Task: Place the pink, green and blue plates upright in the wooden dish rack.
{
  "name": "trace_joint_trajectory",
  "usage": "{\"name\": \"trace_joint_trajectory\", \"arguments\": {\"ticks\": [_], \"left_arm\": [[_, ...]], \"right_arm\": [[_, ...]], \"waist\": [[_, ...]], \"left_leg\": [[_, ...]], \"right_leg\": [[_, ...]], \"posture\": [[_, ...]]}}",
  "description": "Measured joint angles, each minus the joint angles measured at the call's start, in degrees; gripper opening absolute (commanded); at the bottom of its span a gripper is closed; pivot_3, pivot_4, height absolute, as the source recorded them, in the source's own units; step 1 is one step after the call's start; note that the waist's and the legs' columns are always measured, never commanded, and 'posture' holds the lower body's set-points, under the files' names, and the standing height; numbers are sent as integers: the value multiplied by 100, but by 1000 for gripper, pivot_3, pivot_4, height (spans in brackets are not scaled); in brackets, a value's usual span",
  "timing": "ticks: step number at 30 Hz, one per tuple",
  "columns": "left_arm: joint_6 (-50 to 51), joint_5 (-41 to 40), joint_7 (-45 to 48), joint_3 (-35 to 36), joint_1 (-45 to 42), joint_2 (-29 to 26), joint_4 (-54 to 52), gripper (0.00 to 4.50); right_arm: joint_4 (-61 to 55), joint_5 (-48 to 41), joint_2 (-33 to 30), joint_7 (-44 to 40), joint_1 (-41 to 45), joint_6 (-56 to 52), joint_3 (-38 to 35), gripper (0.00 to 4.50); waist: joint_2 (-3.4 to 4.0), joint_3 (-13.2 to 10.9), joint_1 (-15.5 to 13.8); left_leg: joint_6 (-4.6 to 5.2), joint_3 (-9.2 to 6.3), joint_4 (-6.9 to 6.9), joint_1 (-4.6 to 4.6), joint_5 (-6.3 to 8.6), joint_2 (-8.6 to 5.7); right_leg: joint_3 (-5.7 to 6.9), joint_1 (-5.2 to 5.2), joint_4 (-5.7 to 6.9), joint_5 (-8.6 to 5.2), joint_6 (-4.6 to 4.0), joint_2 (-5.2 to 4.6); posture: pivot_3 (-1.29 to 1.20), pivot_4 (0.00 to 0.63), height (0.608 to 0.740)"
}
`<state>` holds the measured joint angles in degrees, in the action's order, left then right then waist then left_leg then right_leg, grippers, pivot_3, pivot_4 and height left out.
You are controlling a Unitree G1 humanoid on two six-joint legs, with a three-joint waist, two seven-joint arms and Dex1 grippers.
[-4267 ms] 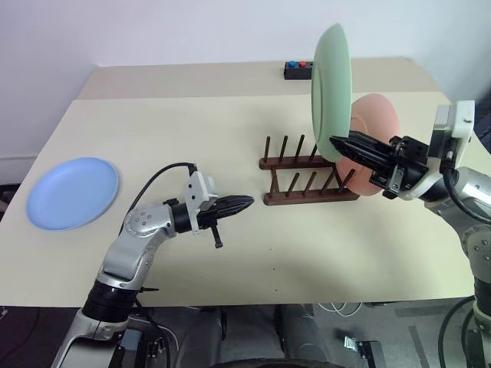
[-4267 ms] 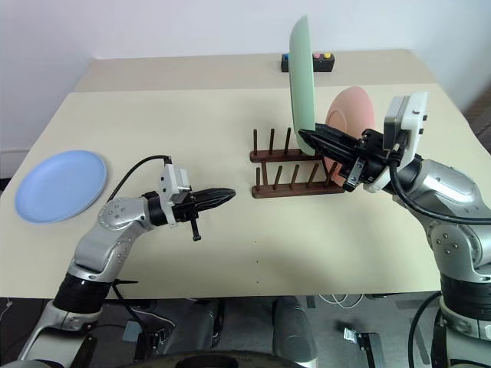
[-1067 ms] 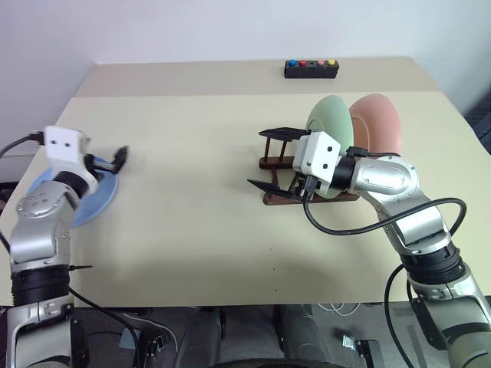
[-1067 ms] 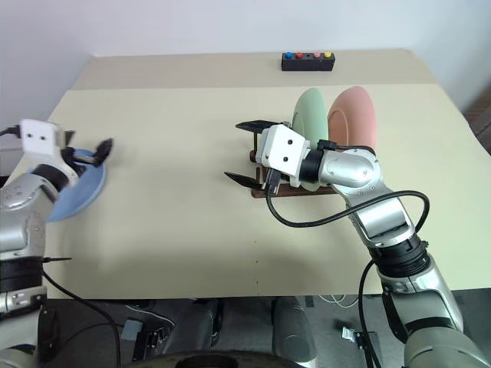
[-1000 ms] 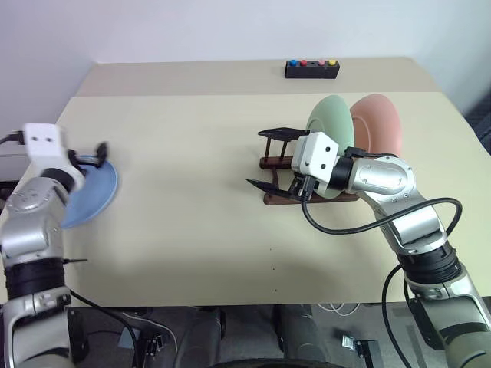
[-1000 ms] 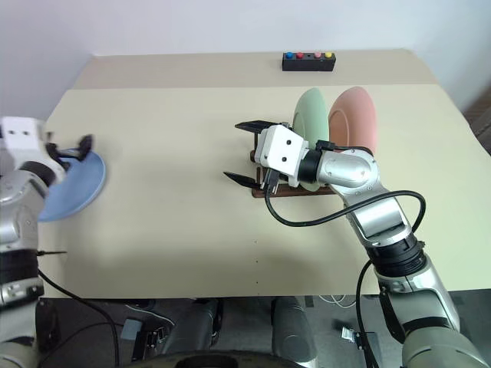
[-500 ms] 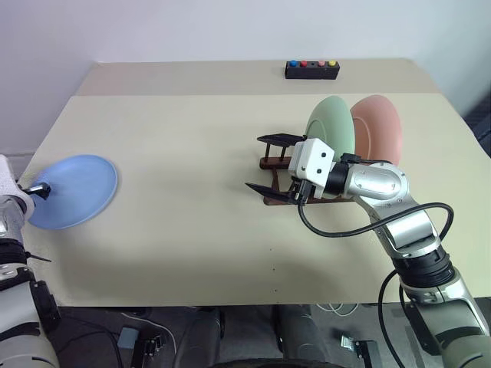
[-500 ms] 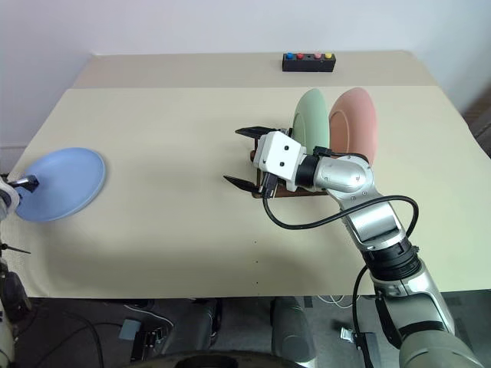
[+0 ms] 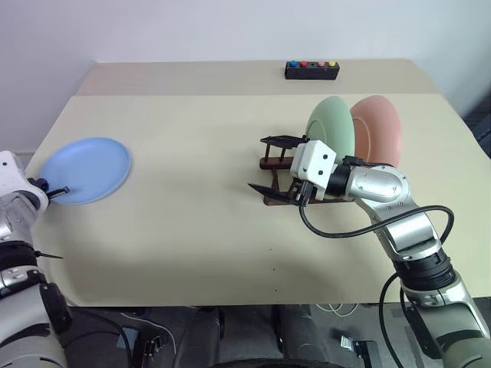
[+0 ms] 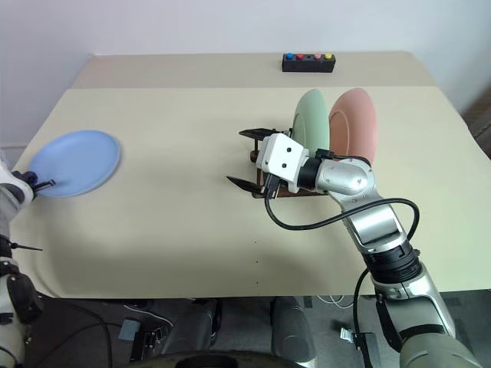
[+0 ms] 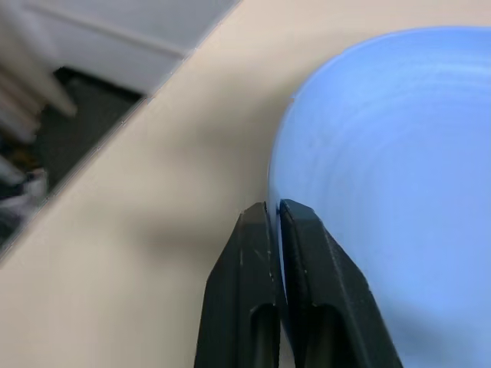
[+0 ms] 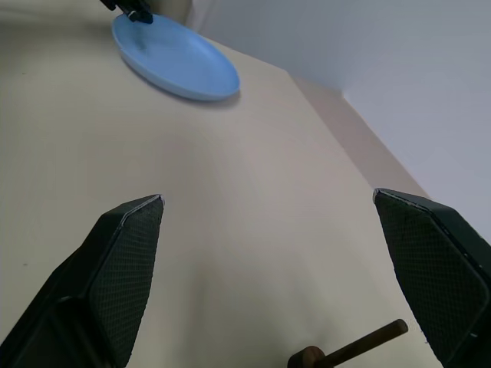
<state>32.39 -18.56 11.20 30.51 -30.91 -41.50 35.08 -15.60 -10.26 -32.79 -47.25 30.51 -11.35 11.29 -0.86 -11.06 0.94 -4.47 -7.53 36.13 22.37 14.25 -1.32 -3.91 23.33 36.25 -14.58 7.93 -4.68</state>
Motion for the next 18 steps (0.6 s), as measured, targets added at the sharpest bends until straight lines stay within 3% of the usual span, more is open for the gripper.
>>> {"name": "trace_joint_trajectory", "arguments": {"ticks": [9,18], "left_arm": [[-242,-621,-178,-210,5,1552,-2848,46],[-539,-377,-668,-1281,-742,2364,-4190,46]], "right_arm": [[111,239,-4,-9,83,169,-24,4500],[512,1354,48,470,347,902,152,4500]], "waist": [[-16,-1,1],[-19,-4,20]], "left_leg": [[-8,-5,1,4,-4,0],[-9,-2,1,4,-5,-1]], "right_leg": [[3,2,-2,4,-4,1],[2,3,-4,4,-3,2]], "posture": [[0,150,740],[0,150,740]]}}
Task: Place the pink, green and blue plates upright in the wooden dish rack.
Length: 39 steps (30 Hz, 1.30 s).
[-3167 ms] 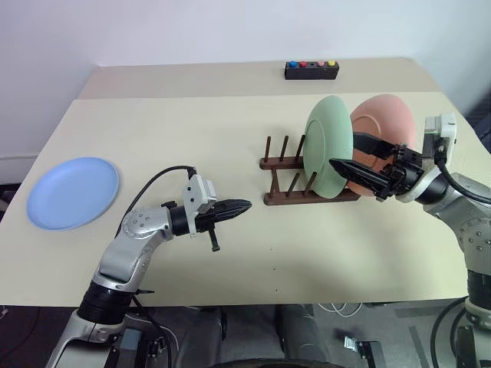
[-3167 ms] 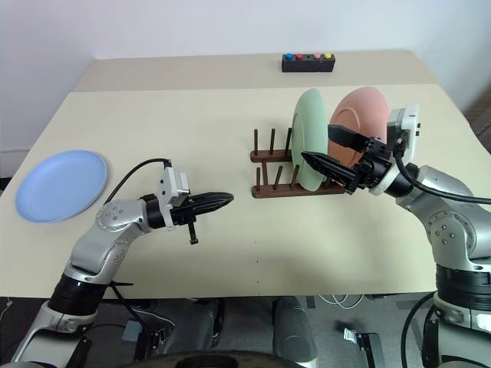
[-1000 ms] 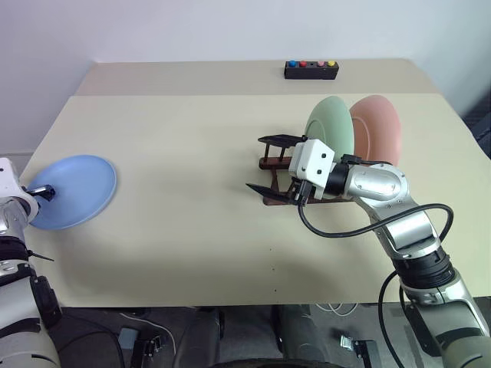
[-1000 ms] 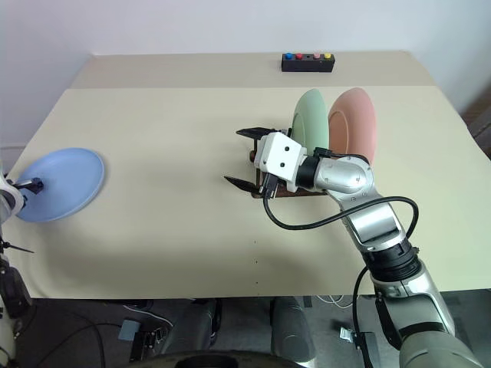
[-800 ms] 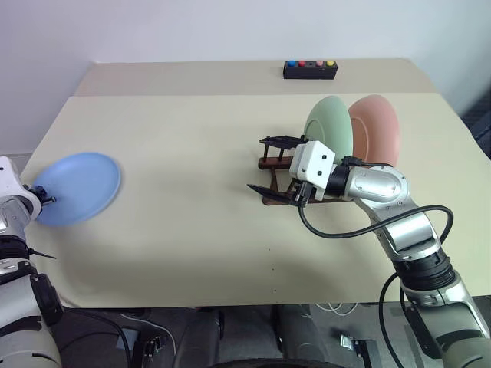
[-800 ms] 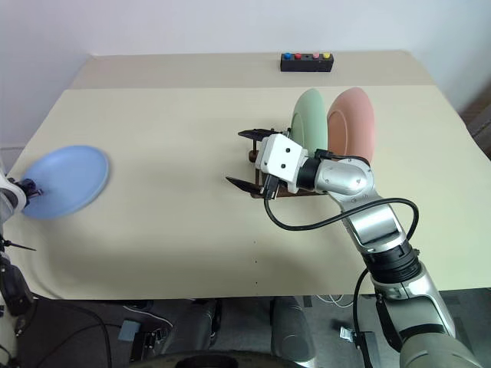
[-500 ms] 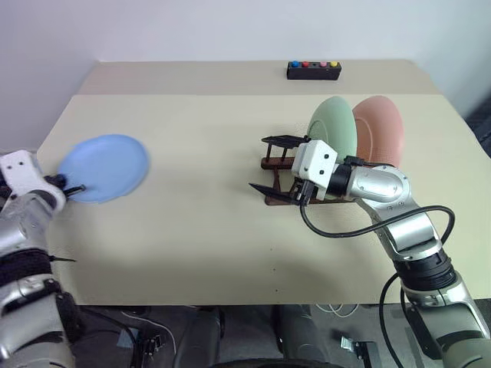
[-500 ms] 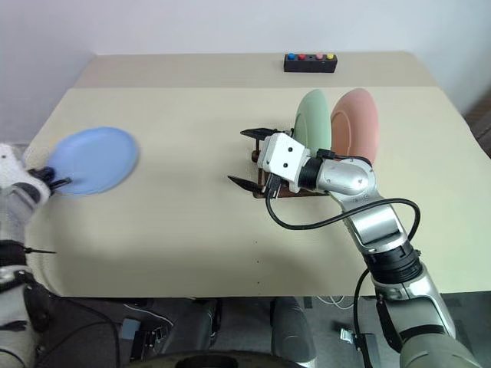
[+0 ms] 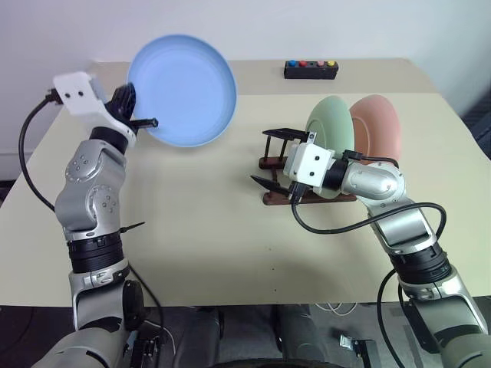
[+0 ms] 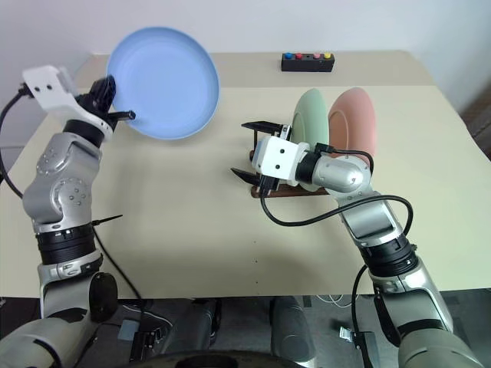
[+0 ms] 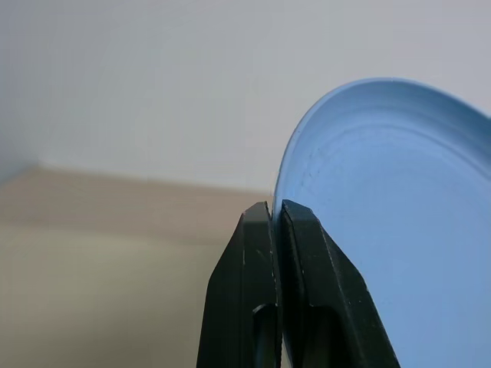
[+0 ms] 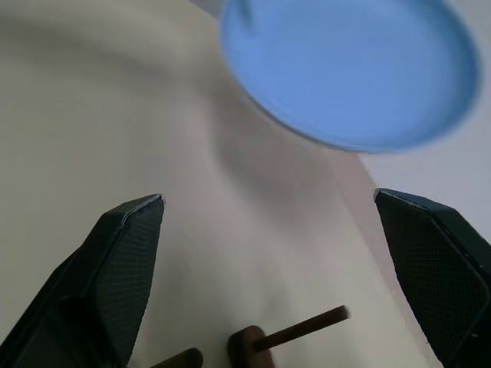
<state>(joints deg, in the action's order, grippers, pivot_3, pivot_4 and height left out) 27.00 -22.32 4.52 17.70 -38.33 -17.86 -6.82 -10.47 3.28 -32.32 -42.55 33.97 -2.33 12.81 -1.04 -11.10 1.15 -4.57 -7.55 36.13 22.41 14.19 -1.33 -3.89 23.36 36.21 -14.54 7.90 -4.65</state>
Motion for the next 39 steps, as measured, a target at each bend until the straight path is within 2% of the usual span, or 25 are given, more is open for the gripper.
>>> {"name": "trace_joint_trajectory", "arguments": {"ticks": [3,6,17,20,27,31,35,39], "left_arm": [[-164,142,-113,-424,-183,347,-312,46],[-255,321,-142,-783,-261,460,-541,46],[-260,593,-334,-1301,-265,962,-919,46],[-230,585,-304,-1367,-265,1015,-967,0],[-159,592,-231,-1354,-264,1014,-971,0],[-112,585,-231,-1337,-263,1034,-962,0],[-33,368,-238,-1163,-263,1227,-963,1322],[-15,132,-354,-885,-262,1367,-960,3477]], "right_arm": [[174,459,73,335,272,291,30,4500],[223,780,111,556,358,512,44,4500],[773,1802,131,1057,585,1159,243,4500],[973,2057,124,1179,583,1338,306,3644],[1060,2255,94,1268,574,1569,310,22],[1060,2317,89,1276,524,1655,315,22],[1077,2356,106,1300,498,1645,314,0],[1085,2466,103,1376,463,1673,313,0]], "waist": [[-1,-1,-17],[-1,-1,-3],[-2,-2,-14],[-2,-2,-13],[-2,-2,-9],[-2,-2,-11],[-2,-3,-13],[-3,-3,-4]], "left_leg": [[-1,0,0,1,-1,0],[-1,1,-2,1,-1,0],[-2,1,0,1,-1,0],[-3,1,0,1,-2,0],[-3,1,-1,1,-2,0],[-3,1,0,1,-2,0],[-3,1,1,1,-2,0],[-3,1,-1,1,-2,0]], "right_leg": [[0,-1,-4,0,0,0],[0,-1,-5,0,0,0],[-1,-3,-6,0,0,1],[-1,-3,-6,0,0,1],[-1,-3,-6,0,0,2],[-1,-3,-7,0,0,1],[-1,-4,-6,0,0,2],[-1,-3,-6,0,0,2]], "posture": [[0,150,740],[0,150,740],[0,150,740],[0,150,740],[0,150,740],[0,150,740],[0,150,740],[0,150,740]]}}
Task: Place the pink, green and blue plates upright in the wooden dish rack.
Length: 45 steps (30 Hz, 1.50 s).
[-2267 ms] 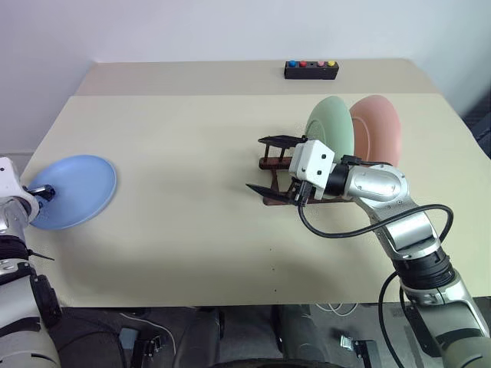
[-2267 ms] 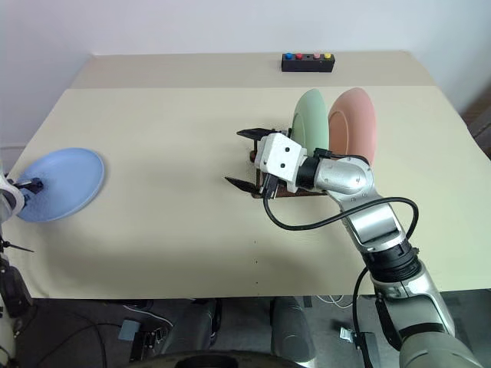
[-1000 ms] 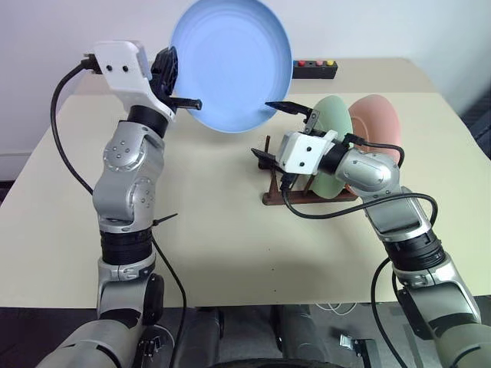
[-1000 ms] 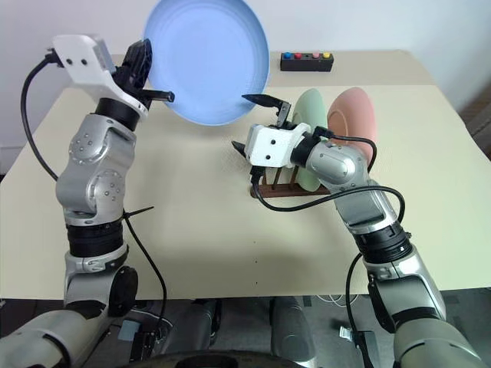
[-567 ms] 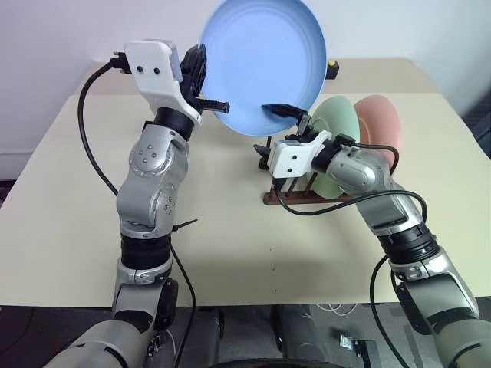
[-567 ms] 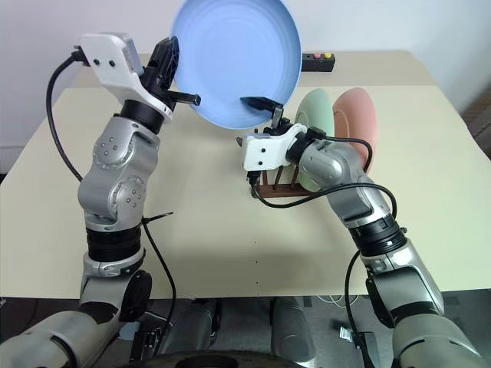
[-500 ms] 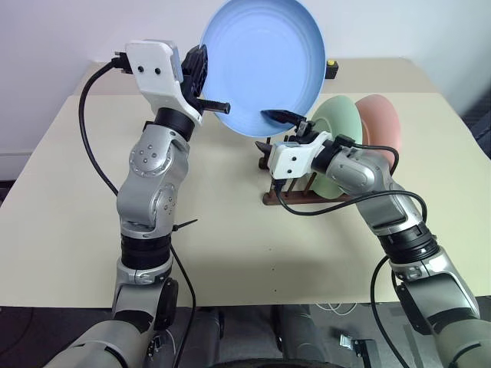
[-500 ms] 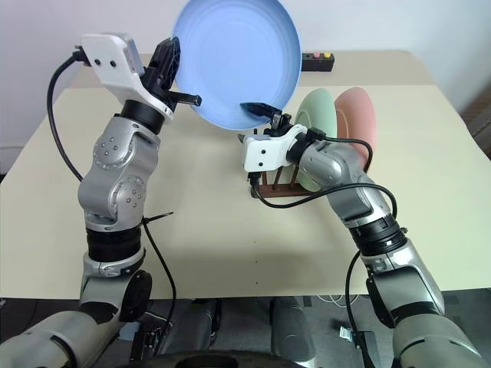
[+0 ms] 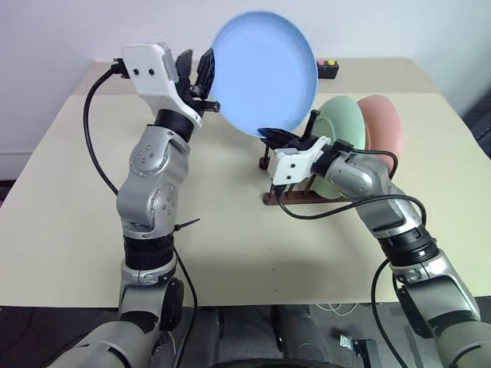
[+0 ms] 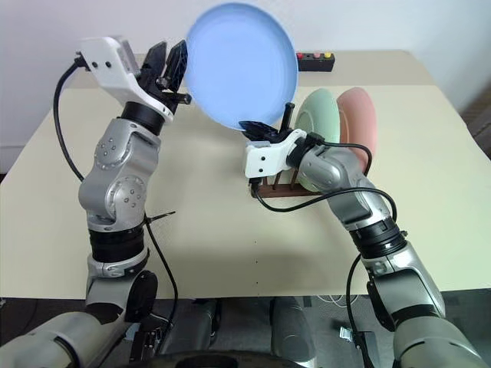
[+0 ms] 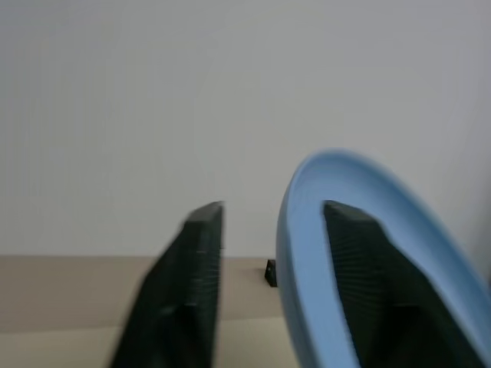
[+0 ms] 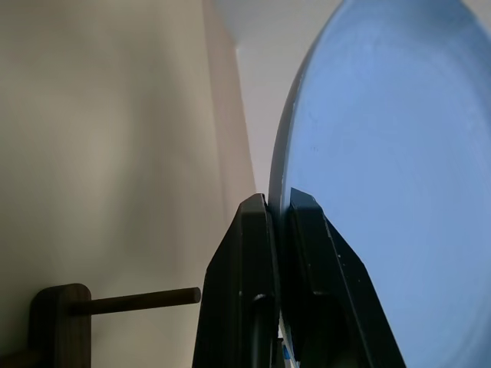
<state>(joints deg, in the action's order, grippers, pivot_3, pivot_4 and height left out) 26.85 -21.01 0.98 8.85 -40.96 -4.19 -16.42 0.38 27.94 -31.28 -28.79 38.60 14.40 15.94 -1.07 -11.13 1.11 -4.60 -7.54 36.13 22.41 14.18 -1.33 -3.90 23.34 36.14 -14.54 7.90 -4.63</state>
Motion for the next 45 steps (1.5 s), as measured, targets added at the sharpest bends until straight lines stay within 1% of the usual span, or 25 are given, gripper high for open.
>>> {"name": "trace_joint_trajectory", "arguments": {"ticks": [2,5,9,12,15,18,22,23,27,31,38,40,45], "left_arm": [[-27,-144,-76,223,-7,37,18,4447],[-150,-230,-252,597,-116,-21,136,4447],[-422,-219,-389,1081,-279,-370,344,4447],[-566,-149,-319,1309,-235,-932,709,4447],[-592,-5,-45,1355,115,-1465,993,4447],[-495,130,346,1154,635,-1731,1274,4447],[-513,126,1207,695,1349,-1876,1323,4447],[-561,118,1519,525,1540,-1948,1265,4447],[-625,-52,2554,-20,2106,-2066,801,4447],[-594,-319,3341,-375,2524,-2204,329,4447],[-426,-498,4229,-910,3061,-2515,-196,4447],[-343,-555,4398,-1046,3124,-2535,-244,4447],[-328,-566,4502,-1096,3121,-2577,-276,4447]], "right_arm": [[0,8,0,48,0,55,0,0],[0,12,1,90,1,128,0,0],[0,13,0,146,3,253,0,0],[-10,-40,30,149,18,363,-4,0],[-48,-467,202,59,25,342,-66,0],[-363,-1360,581,-228,26,14,-163,0],[-1073,-2847,1033,-634,31,-945,-390,0],[-1306,-3326,1079,-720,29,-1332,-500,0],[-1978,-4758,1095,-833,-55,-2613,-1010,0],[-2404,-5722,1062,-744,-358,-3568,-1389,0],[-2675,-6741,995,-393,-830,-4537,-1942,0],[-2676,-6871,985,-336,-976,-4657,-2019,0],[-2704,-6988,927,-308,-1324,-4777,-2070,0]], "waist": [[0,0,0],[0,0,-5],[0,0,-2],[0,0,13],[0,0,16],[1,-1,16],[1,-1,-13],[1,-1,-13],[2,-2,-6],[6,-2,6],[9,-4,3],[10,-4,-6],[10,-4,-2]], "left_leg": [[0,0,0,0,0,0],[0,0,1,0,0,0],[-1,0,0,0,0,0],[-1,0,-1,-1,0,0],[-1,0,-2,-1,0,0],[0,-3,-2,-1,0,1],[0,-8,0,0,0,0],[0,-9,0,0,0,0],[1,-9,-4,-1,0,2],[2,-7,-8,-2,1,3],[4,-3,-6,-2,2,4],[4,-3,-6,-2,2,4],[4,-3,-6,-2,2,5]], "right_leg": [[0,0,0,0,0,0],[0,0,0,0,0,0],[0,0,-1,0,0,0],[0,0,0,0,0,1],[0,0,0,0,0,1],[0,0,3,0,-1,2],[1,-4,2,1,-1,0],[2,-4,3,1,-2,0],[2,-3,3,1,-4,1],[1,-1,3,0,-5,1],[0,-1,1,0,-5,2],[0,-1,2,0,-6,2],[0,-1,2,0,-5,3]], "posture": [[0,150,740],[0,150,740],[0,150,740],[0,150,740],[0,150,740],[0,150,740],[0,150,740],[0,150,740],[0,150,740],[0,150,740],[0,150,740],[0,150,740],[0,150,740]]}}
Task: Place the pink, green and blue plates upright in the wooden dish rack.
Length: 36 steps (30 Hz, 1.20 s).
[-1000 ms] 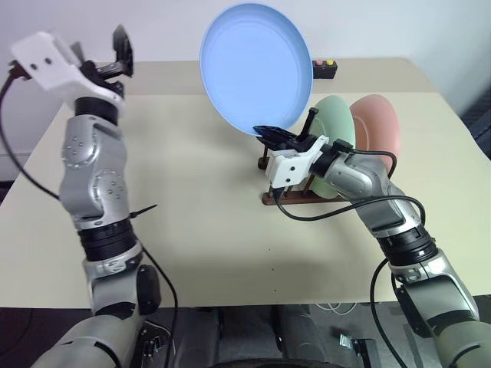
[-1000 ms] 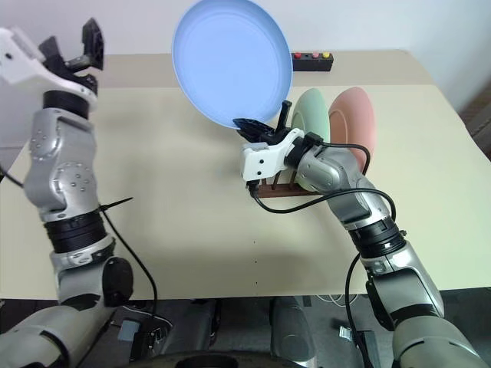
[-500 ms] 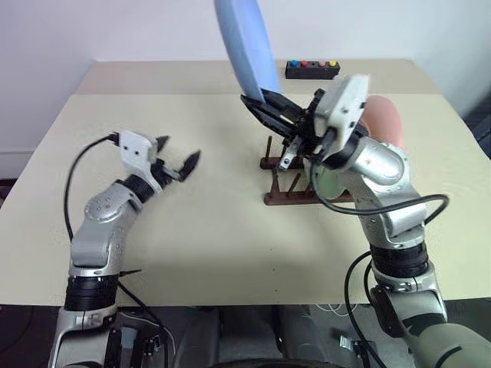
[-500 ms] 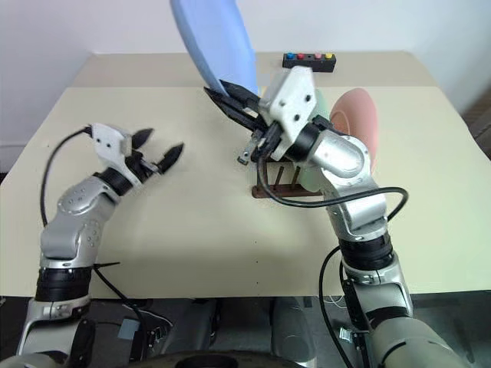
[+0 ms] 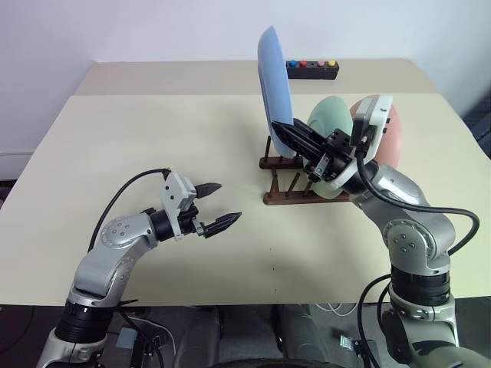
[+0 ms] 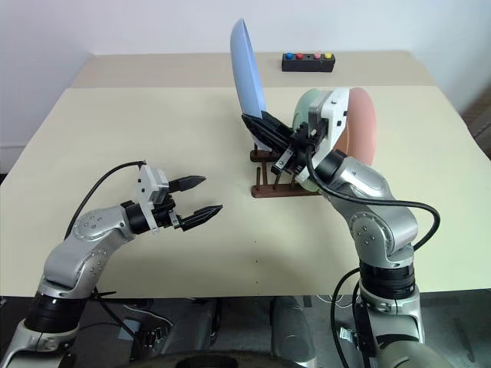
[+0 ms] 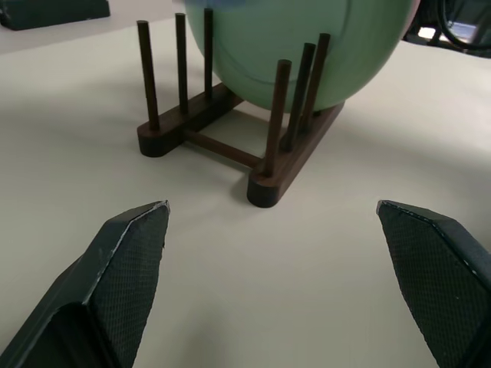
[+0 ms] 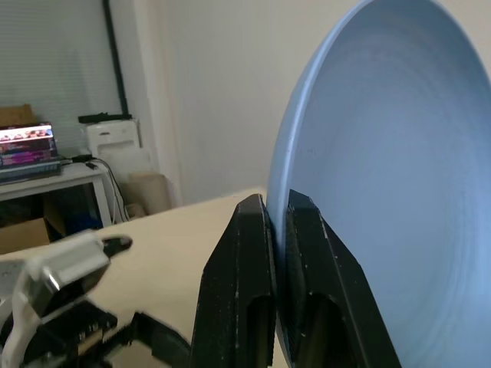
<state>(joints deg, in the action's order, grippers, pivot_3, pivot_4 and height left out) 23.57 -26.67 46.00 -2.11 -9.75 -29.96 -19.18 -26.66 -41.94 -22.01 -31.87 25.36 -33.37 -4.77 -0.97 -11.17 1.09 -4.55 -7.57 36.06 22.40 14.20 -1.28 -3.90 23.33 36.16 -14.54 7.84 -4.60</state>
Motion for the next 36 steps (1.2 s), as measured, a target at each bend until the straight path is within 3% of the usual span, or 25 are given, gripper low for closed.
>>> {"name": "trace_joint_trajectory", "arguments": {"ticks": [22,25,32,36], "left_arm": [[-11,111,-16,-101,0,13,-5,4447],[-13,114,-15,-101,0,14,-5,4500],[-21,120,-13,-103,-3,14,-5,4500],[-27,122,-7,-103,-3,14,-5,4500]], "right_arm": [[-34,-790,-32,448,-270,-531,-231,0],[-54,-797,-40,479,-309,-539,-231,1018],[-56,-776,-62,560,-321,-548,-228,4473],[-68,-654,-99,563,-321,-518,-201,4473]], "waist": [[0,0,-1],[0,0,-1],[0,0,-1],[0,0,-1]], "left_leg": [[0,0,0,0,0,0],[0,0,0,0,0,0],[1,0,0,0,0,0],[1,0,0,0,0,0]], "right_leg": [[0,0,-1,0,0,0],[0,0,-1,0,0,0],[0,0,-1,0,0,0],[0,0,-1,0,0,0]], "posture": [[0,150,740],[0,150,740],[0,150,740],[0,150,740]]}}
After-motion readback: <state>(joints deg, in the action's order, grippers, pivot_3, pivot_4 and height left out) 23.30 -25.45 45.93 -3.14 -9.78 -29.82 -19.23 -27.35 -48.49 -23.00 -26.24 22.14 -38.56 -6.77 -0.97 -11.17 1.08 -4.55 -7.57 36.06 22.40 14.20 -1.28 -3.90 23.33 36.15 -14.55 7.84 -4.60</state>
